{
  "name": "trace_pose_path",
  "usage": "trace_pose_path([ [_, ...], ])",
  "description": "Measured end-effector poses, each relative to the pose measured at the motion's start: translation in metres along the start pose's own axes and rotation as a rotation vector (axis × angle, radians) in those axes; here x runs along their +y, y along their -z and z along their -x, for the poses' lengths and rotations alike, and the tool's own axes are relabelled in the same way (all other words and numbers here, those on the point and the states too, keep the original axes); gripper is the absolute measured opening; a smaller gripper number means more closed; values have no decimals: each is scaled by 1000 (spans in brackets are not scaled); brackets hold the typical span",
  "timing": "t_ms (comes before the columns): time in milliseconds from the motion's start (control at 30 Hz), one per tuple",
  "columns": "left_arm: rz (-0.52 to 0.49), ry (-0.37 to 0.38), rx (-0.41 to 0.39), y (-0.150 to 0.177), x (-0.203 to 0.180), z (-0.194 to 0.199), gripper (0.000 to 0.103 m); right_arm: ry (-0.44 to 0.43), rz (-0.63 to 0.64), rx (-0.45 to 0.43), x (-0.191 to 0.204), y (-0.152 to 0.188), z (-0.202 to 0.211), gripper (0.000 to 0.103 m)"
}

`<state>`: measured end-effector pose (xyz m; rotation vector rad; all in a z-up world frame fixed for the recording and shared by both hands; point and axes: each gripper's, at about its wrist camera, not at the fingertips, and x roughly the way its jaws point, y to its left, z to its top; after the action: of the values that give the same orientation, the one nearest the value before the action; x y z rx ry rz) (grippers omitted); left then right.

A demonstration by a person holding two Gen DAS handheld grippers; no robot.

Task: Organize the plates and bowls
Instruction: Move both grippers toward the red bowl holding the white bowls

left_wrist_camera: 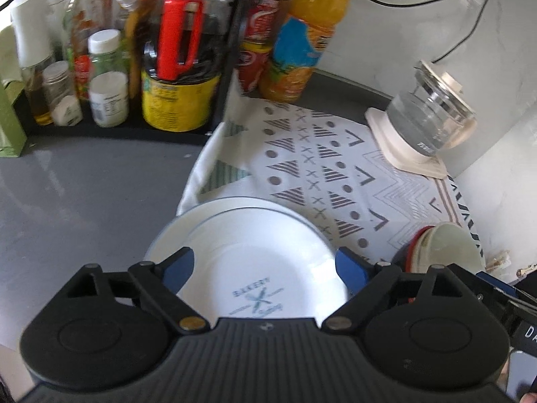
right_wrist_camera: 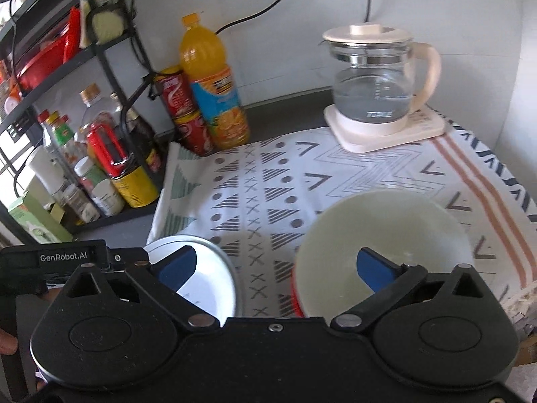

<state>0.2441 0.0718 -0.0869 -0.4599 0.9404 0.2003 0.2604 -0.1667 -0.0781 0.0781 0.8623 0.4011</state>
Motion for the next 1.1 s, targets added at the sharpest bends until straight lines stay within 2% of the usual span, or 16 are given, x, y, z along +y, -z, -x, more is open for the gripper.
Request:
trace_pose_path([
  [167,-34,-6,-21,0,-25,-1,90,21,-25,-5,-23,-1,8,103],
  [400,-51,8,21,7,-56,-7,90,35,-69,-1,-56,-5,10,103],
  [800,-17,73,38,21,-97,-19,89,88,-76,13,-95,-2,8,102],
  [900,-20,90,58,25,-106,-25,89,99,-85,29,-105,0,5,100],
  [1100,-30,106,76,31,-120,-36,87,103,-90,72,-121,10,-2,88],
])
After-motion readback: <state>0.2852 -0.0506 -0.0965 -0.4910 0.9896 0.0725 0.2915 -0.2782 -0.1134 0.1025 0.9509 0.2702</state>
